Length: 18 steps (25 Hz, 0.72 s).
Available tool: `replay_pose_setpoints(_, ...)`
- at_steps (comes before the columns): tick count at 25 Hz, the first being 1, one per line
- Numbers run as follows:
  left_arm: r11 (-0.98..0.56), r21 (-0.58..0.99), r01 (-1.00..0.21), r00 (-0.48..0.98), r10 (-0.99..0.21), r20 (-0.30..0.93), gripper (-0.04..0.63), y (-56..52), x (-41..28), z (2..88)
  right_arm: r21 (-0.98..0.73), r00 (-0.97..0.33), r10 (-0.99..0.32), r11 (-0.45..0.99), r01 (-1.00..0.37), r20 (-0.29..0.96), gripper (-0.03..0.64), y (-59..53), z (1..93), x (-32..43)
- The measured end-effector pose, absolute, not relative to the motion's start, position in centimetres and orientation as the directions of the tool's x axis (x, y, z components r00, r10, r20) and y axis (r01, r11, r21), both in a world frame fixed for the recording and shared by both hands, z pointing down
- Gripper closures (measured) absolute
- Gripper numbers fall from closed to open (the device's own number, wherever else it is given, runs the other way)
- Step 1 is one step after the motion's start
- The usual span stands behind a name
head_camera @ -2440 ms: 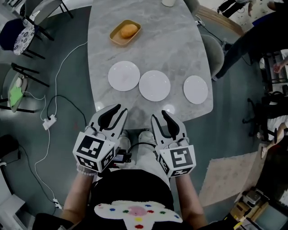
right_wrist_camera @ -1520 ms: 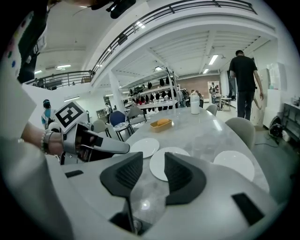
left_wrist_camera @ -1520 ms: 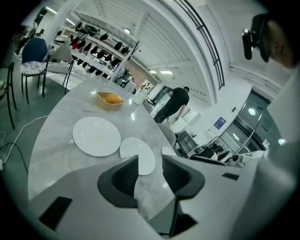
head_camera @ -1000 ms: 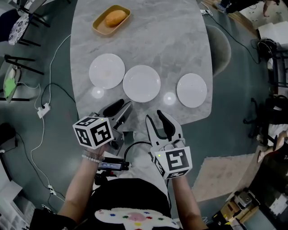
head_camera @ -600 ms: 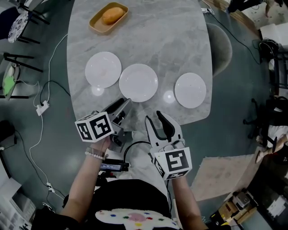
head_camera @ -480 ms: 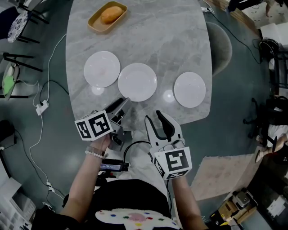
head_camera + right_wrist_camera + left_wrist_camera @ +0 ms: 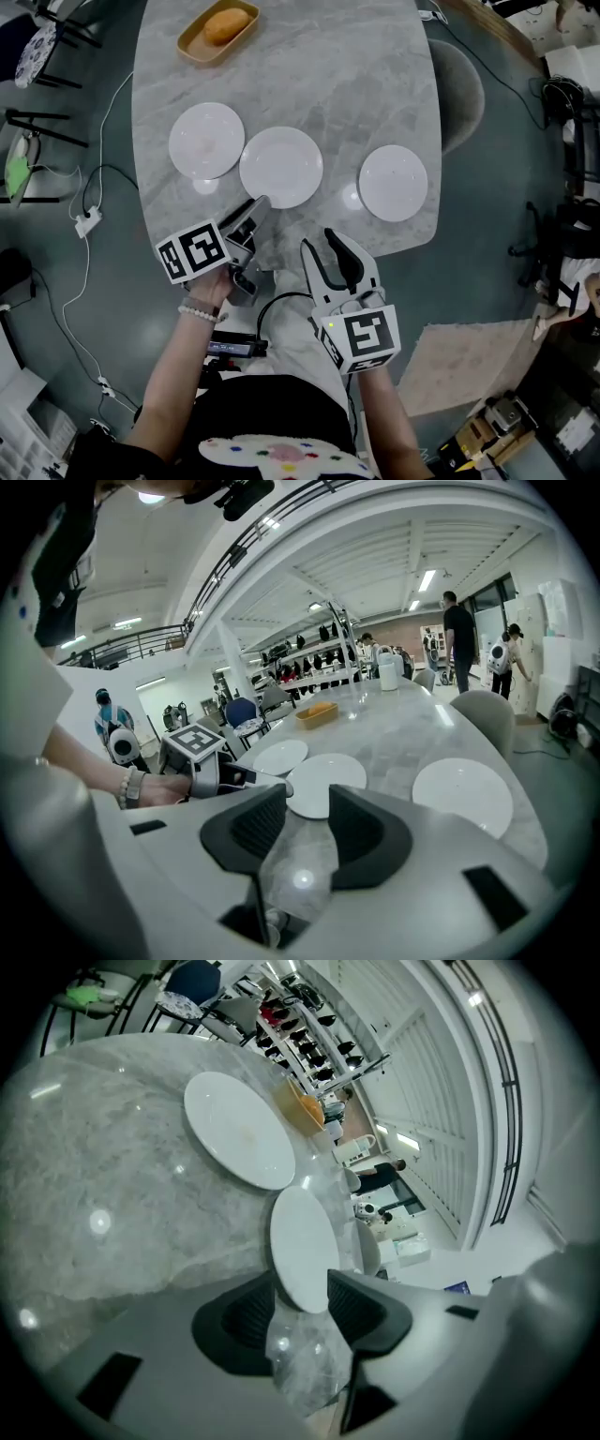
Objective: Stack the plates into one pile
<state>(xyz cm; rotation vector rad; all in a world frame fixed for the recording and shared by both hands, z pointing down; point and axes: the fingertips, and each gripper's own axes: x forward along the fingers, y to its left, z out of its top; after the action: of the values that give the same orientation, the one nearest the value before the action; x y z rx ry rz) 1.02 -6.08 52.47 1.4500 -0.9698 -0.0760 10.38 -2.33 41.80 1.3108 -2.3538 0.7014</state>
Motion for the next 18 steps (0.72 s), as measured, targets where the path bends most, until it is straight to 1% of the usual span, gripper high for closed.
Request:
replay_pose_setpoints(6,0.248,0.854,-0.458,0.623,-0.595,0.507,0.423,-6.3,0.9,52.9,-0.258,-0.508,-0.688,0.441,-0.86,0.518,0.489,-2.3,41.8,10.8)
replay_pose_setpoints(10,0.282,0.824,-0.492,0.59,-0.589,0.553,0.489,-6.2,0.4,53.6,-0.252,-0.506,-0.687,0.442,-0.861,0.522,0.489,-2.2,41.8,10.9)
replay_pose_setpoints(15,0.311,0.804,-0.506,0.563,-0.588,0.581,0.539,-6.1,0.0,53.8,-0.244,-0.504,-0.685,0.446,-0.861,0.526,0.489,-2.1,41.9,10.8)
replay_pose_setpoints(18,0.3,0.799,-0.521,0.56,-0.586,0.586,0.545,-6.0,0.0,53.4,-0.251,-0.511,-0.676,0.45,-0.857,0.531,0.489,-1.8,42.1,10.4)
